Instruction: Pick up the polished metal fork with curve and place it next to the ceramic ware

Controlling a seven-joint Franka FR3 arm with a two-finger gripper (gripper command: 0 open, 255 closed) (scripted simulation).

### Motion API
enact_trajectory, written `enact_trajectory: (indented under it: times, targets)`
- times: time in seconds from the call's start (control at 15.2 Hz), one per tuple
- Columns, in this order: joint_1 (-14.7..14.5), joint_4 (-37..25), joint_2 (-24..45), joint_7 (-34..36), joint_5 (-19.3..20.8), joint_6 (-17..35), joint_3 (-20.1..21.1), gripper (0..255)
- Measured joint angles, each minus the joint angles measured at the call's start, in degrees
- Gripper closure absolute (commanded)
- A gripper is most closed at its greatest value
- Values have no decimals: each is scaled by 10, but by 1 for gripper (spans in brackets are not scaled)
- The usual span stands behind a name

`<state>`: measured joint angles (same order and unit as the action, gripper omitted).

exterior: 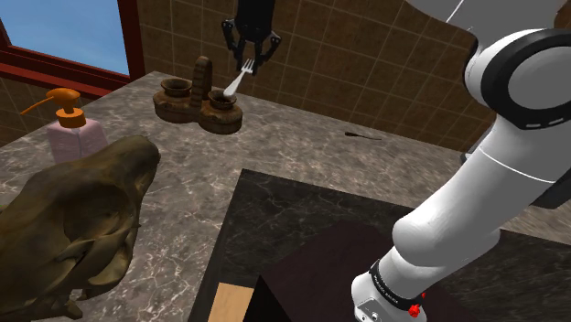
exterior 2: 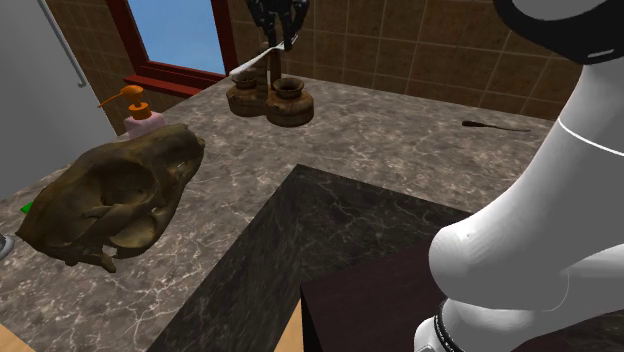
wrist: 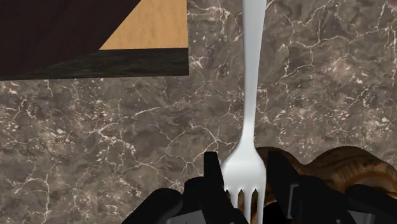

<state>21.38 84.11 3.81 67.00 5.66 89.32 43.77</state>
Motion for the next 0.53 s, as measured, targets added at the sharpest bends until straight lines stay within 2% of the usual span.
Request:
enact_trajectory:
  times: [0.13, 0.53]
  targets:
    - [12, -9, 12, -24, 6, 2, -11, 255]
    - [21, -102, 92, -70, 55, -26, -33, 255]
